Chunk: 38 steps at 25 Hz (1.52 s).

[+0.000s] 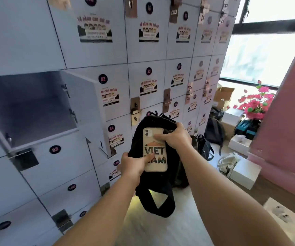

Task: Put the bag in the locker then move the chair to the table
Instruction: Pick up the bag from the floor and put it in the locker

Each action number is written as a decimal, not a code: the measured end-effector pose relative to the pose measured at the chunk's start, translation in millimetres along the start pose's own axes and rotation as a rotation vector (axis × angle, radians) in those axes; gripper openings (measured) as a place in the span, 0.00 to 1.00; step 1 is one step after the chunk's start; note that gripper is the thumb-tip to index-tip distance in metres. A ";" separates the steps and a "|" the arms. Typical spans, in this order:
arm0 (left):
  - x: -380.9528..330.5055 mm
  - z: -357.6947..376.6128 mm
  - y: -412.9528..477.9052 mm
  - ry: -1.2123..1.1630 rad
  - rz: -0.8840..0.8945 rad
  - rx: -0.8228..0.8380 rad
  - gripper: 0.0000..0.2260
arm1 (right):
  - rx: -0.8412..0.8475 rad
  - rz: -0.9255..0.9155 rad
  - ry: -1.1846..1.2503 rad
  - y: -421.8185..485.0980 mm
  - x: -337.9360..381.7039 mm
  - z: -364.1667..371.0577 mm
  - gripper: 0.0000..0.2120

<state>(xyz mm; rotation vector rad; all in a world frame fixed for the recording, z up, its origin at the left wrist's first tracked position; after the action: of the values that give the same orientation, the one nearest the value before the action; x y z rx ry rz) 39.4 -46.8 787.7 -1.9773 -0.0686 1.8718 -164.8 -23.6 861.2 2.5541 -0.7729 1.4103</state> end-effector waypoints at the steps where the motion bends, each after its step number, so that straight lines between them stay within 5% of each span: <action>1: -17.0 -8.0 -15.6 -0.014 0.042 0.010 0.33 | -0.024 -0.028 0.011 -18.6 20.1 -9.1 0.42; 8: -99.6 -79.1 -128.2 -0.066 0.250 0.053 0.39 | -0.120 -0.200 0.063 -144.2 142.2 -29.2 0.48; 15: -131.7 -197.6 -198.3 -0.073 0.385 -0.035 0.24 | -0.062 -0.356 0.103 -220.8 233.3 35.6 0.42; 20: -130.3 -291.7 -204.2 0.026 0.350 -0.219 0.38 | 0.040 -0.398 0.148 -232.9 278.8 116.8 0.39; 24: -124.4 -347.3 -180.6 0.035 0.303 -0.340 0.33 | 0.118 -0.400 0.137 -205.1 307.3 179.1 0.40; 33: -121.7 -397.7 -24.2 -0.015 0.231 -0.470 0.40 | 0.269 -0.423 0.105 -39.2 345.5 287.9 0.39; 38: -119.9 -393.7 65.4 -0.099 0.223 -0.478 0.29 | 0.317 -0.416 0.011 49.2 364.2 322.8 0.38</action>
<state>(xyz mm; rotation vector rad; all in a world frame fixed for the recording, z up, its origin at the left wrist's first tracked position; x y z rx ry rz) 392.0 -247.2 883.5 -2.2731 -0.3697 2.2612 213.5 -312.8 973.1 2.7089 0.0008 1.4926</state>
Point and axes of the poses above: each hand's wrist, its own y-axis towards the middle knuckle, its own z-axis out of the palm, x = y × z, the point moved 7 cm from there along y, towards the middle knuckle, and after that the axes turned 13 degrees about x, right-handed, at the moved point
